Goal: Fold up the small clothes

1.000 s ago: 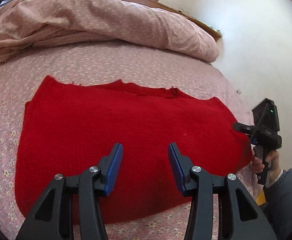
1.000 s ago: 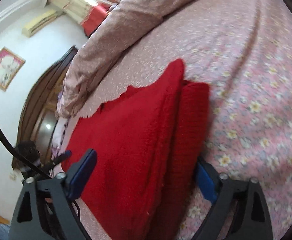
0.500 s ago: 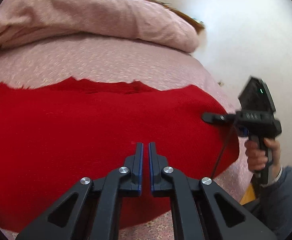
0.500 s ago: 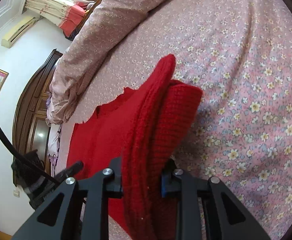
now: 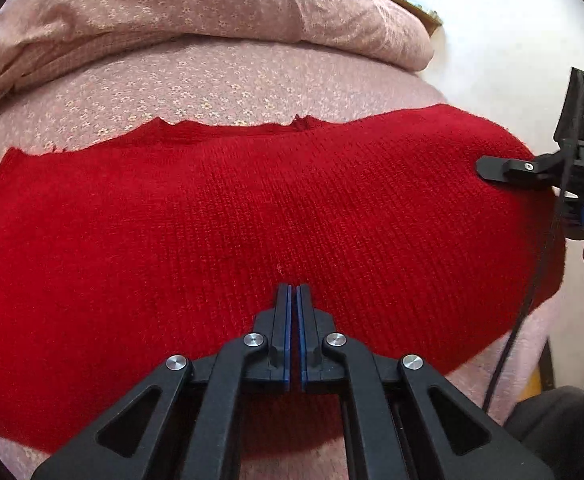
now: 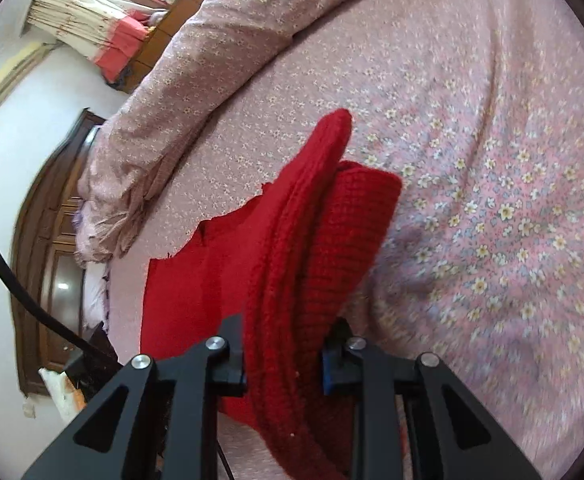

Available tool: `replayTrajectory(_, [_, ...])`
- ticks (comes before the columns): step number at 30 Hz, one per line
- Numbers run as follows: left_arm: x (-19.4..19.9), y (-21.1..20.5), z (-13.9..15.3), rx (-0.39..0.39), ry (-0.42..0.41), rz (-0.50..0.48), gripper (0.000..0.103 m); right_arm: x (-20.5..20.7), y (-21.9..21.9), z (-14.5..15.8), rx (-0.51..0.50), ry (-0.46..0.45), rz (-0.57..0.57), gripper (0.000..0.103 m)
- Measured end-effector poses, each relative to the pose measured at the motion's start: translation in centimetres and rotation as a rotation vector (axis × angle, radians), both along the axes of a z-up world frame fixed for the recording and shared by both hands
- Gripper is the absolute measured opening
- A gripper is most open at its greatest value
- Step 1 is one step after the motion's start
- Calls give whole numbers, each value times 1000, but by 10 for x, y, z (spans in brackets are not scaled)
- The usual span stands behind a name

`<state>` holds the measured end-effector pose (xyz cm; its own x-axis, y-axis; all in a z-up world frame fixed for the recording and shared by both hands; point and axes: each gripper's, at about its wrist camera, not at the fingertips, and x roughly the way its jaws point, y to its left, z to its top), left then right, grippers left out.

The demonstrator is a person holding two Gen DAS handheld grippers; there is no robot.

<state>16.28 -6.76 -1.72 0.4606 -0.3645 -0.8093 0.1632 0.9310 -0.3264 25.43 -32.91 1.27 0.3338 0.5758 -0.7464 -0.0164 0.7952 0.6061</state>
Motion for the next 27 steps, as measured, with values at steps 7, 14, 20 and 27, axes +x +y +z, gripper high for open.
replayTrajectory(7, [-25, 51, 51, -97, -53, 9, 0, -1, 54, 48, -221, 65, -46, 24])
replayTrajectory(14, [-52, 128, 87, -135, -159, 84, 0, -5, 132, 89, -497, 121, -92, 24])
replayTrajectory(20, [-70, 183, 80, -132, -149, 163, 0, -8, 218, 103, -640, 118, -70, 24])
replayTrajectory(27, [-80, 231, 57, -69, -107, 241, 0, -14, 319, 84, -669, 120, -19, 24])
